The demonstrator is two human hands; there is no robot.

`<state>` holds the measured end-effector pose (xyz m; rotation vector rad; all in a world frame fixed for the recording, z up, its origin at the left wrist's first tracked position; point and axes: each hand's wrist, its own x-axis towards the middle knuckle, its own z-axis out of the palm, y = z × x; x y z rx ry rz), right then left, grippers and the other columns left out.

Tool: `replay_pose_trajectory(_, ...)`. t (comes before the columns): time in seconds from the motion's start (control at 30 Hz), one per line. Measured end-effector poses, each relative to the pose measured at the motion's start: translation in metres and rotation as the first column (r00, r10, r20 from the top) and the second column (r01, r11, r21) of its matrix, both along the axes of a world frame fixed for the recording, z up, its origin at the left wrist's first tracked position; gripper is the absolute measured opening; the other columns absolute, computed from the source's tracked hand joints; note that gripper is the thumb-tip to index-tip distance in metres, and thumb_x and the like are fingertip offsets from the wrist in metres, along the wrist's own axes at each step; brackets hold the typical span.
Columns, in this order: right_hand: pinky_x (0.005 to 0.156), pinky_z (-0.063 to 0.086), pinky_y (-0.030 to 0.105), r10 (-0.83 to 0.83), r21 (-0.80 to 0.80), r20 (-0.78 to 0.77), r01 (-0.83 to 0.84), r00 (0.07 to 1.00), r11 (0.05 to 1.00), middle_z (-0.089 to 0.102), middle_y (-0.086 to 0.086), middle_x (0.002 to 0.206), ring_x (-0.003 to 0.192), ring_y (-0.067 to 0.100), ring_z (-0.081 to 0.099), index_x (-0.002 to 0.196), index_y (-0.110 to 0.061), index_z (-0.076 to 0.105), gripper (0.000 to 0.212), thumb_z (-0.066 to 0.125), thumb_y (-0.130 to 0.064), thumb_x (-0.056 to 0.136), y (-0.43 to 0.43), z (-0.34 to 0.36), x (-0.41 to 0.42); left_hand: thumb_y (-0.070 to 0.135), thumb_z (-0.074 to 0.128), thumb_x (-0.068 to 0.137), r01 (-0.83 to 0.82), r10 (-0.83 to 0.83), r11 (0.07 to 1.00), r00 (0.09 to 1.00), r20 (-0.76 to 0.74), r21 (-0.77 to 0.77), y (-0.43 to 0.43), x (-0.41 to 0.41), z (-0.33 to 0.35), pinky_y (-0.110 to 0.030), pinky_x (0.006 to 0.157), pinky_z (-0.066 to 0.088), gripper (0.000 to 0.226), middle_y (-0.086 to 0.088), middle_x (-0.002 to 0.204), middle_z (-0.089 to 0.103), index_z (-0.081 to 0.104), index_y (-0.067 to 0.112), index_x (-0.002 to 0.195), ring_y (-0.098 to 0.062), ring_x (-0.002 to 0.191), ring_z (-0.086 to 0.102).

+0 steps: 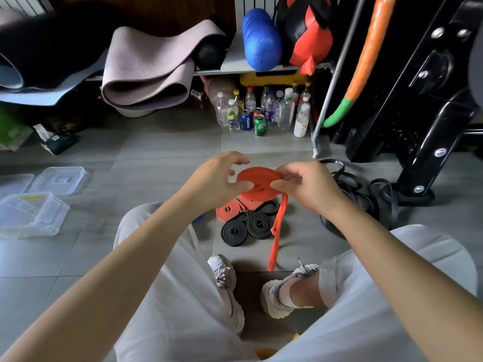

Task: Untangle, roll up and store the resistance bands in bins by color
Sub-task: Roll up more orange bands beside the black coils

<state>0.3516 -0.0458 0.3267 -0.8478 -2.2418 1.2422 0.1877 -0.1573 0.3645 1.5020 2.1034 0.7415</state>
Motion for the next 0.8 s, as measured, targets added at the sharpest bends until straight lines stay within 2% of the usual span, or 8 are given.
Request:
replay_pose_trajectory(0.1, 0.081, 0.053, 0.037, 0.035, 0.088, 0.060, -0.040, 0.998, 0.995, 0.073, 0.001, 0.082, 0.080, 0.016, 0.068, 0.092, -0.015, 0.074, 0.015, 0.076, -0.017, 0.077, -0.003, 0.001, -0.003, 0.026, 0.062, 0.086, 0.109, -0.111, 0.994, 0.936, -0.333, -0.024, 0.007, 0.013, -0.001, -0.036, 0.086, 0.048, 0.039, 0.006, 0.115, 0.064, 0.055, 0.027, 0.125, -0.020, 0.103, 0.058)
replay_pose_trajectory(0.2, 0.081, 0.054, 0.042, -0.007, 0.015, -0.016, 0.007, 1.000, 1.000, 0.074, -0.002, 0.080, 0.078, 0.016, 0.069, 0.083, -0.030, 0.074, 0.018, 0.078, -0.015, 0.073, -0.002, 0.000, -0.005, 0.024, 0.056, 0.087, 0.120, -0.112, 0.993, 0.905, -0.409, -0.008, 0.010, 0.017, 0.004, -0.034, 0.077, 0.048, 0.022, 0.006, 0.099, 0.067, 0.064, 0.029, 0.107, -0.022, 0.093, 0.058)
replay_pose_trajectory(0.33, 0.084, 0.055, 0.042, -0.021, -0.114, -0.099, 0.010, 0.995, 0.993, 0.074, -0.005, 0.082, 0.082, 0.018, 0.071, 0.079, -0.046, 0.072, 0.021, 0.079, -0.032, 0.066, 0.005, -0.003, 0.000, 0.018, 0.065, 0.084, 0.076, -0.046, 0.989, 0.975, -0.218, 0.130, 0.011, 0.007, 0.016, -0.031, 0.082, 0.048, 0.022, 0.010, 0.095, 0.069, 0.070, 0.023, 0.105, -0.016, 0.089, 0.061)
replay_pose_trajectory(0.43, 0.085, 0.056, 0.037, -0.033, -0.220, -0.201, -0.012, 0.979, 0.975, 0.075, 0.001, 0.084, 0.082, 0.018, 0.072, 0.094, -0.020, 0.074, 0.022, 0.077, -0.012, 0.074, 0.007, -0.005, 0.006, 0.010, 0.070, 0.081, -0.036, 0.030, 0.973, 0.999, 0.031, 0.227, 0.012, 0.001, 0.022, -0.021, 0.080, 0.051, 0.024, 0.012, 0.083, 0.067, 0.071, 0.018, 0.103, -0.004, 0.079, 0.065)
replay_pose_trajectory(0.57, 0.073, 0.053, 0.018, -0.062, -0.274, -0.327, -0.032, 0.943, 0.961, 0.073, -0.012, 0.075, 0.074, 0.005, 0.069, 0.088, -0.018, 0.071, 0.021, 0.071, -0.001, 0.076, 0.003, 0.002, 0.002, 0.000, 0.064, 0.084, -0.201, 0.058, 0.941, 0.888, 0.457, 0.271, 0.009, 0.005, 0.017, -0.021, 0.066, 0.056, 0.023, 0.010, 0.080, 0.069, 0.066, 0.017, 0.099, -0.001, 0.067, 0.065)
replay_pose_trajectory(0.67, 0.070, 0.054, 0.020, -0.117, -0.276, -0.325, 0.025, 0.938, 0.961, 0.073, -0.013, 0.076, 0.072, 0.006, 0.067, 0.086, -0.022, 0.070, 0.021, 0.071, -0.002, 0.078, 0.004, 0.001, 0.000, 0.002, 0.060, 0.088, -0.253, 0.082, 0.948, 0.778, 0.623, 0.191, 0.006, 0.011, 0.003, -0.031, 0.072, 0.056, 0.021, 0.004, 0.085, 0.069, 0.061, 0.023, 0.092, -0.013, 0.076, 0.066)
replay_pose_trajectory(0.73, 0.074, 0.057, 0.028, -0.092, -0.252, -0.258, 0.025, 0.962, 0.967, 0.073, -0.007, 0.082, 0.073, 0.011, 0.069, 0.087, -0.024, 0.070, 0.024, 0.072, -0.003, 0.077, 0.006, -0.002, 0.002, 0.007, 0.063, 0.087, -0.186, 0.104, 0.973, 0.884, 0.456, 0.137, 0.007, 0.009, -0.002, -0.031, 0.078, 0.053, 0.018, 0.006, 0.093, 0.064, 0.057, 0.022, 0.096, -0.013, 0.085, 0.063)
replay_pose_trajectory(0.8, 0.080, 0.057, 0.039, -0.030, -0.163, -0.147, 0.006, 0.989, 0.987, 0.074, -0.001, 0.085, 0.078, 0.014, 0.071, 0.088, -0.029, 0.071, 0.026, 0.074, -0.006, 0.077, 0.007, -0.007, 0.002, 0.019, 0.068, 0.084, -0.048, 0.043, 0.993, 0.998, 0.049, 0.109, 0.007, 0.007, -0.003, -0.027, 0.085, 0.045, 0.033, 0.010, 0.107, 0.059, 0.055, 0.023, 0.114, -0.010, 0.099, 0.056)
